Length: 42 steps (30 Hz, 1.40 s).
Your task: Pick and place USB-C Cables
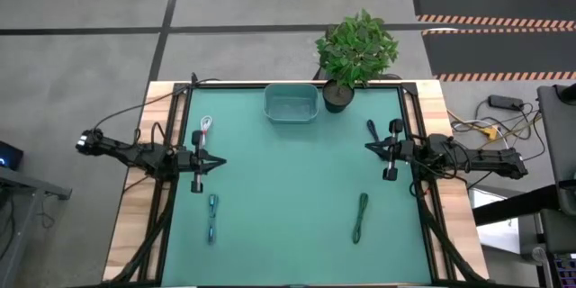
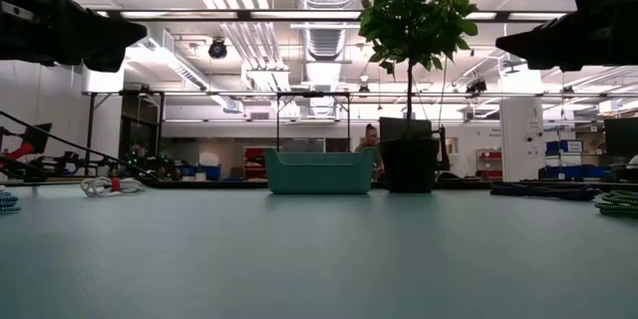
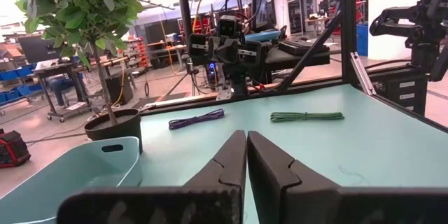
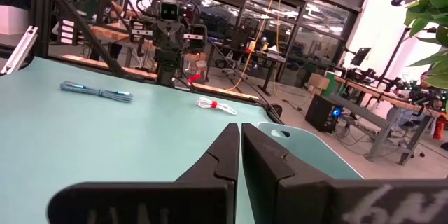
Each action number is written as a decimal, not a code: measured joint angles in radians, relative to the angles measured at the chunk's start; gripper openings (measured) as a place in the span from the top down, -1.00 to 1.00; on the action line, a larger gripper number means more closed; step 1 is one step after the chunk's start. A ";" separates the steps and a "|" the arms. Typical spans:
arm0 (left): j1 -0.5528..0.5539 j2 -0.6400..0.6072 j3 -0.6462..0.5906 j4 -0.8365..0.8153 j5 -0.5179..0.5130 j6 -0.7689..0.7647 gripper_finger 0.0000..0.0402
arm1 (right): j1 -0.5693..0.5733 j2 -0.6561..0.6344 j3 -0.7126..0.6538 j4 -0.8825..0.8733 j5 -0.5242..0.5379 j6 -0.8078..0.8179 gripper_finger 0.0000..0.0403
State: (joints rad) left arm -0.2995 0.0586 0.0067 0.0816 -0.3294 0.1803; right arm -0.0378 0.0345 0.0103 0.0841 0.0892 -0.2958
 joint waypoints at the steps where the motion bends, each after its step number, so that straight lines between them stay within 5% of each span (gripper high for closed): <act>1: 0.000 0.000 0.000 0.000 0.000 0.000 1.00 | 0.000 0.000 0.000 0.000 0.000 0.000 0.96; 23: 0.000 0.000 0.000 0.007 0.000 0.036 1.00 | 0.000 0.000 0.000 0.006 -0.003 0.016 0.96; 32: 0.000 0.000 0.000 0.016 0.000 0.036 1.00 | 0.001 0.000 0.000 0.000 -0.036 0.604 0.96; 42: 0.000 0.000 0.000 0.016 0.000 0.036 1.00 | 0.001 0.000 0.000 0.003 -0.036 0.628 0.96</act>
State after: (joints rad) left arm -0.2993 0.0586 0.0067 0.0975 -0.3294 0.2158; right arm -0.0372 0.0345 0.0101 0.0875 0.0536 0.3319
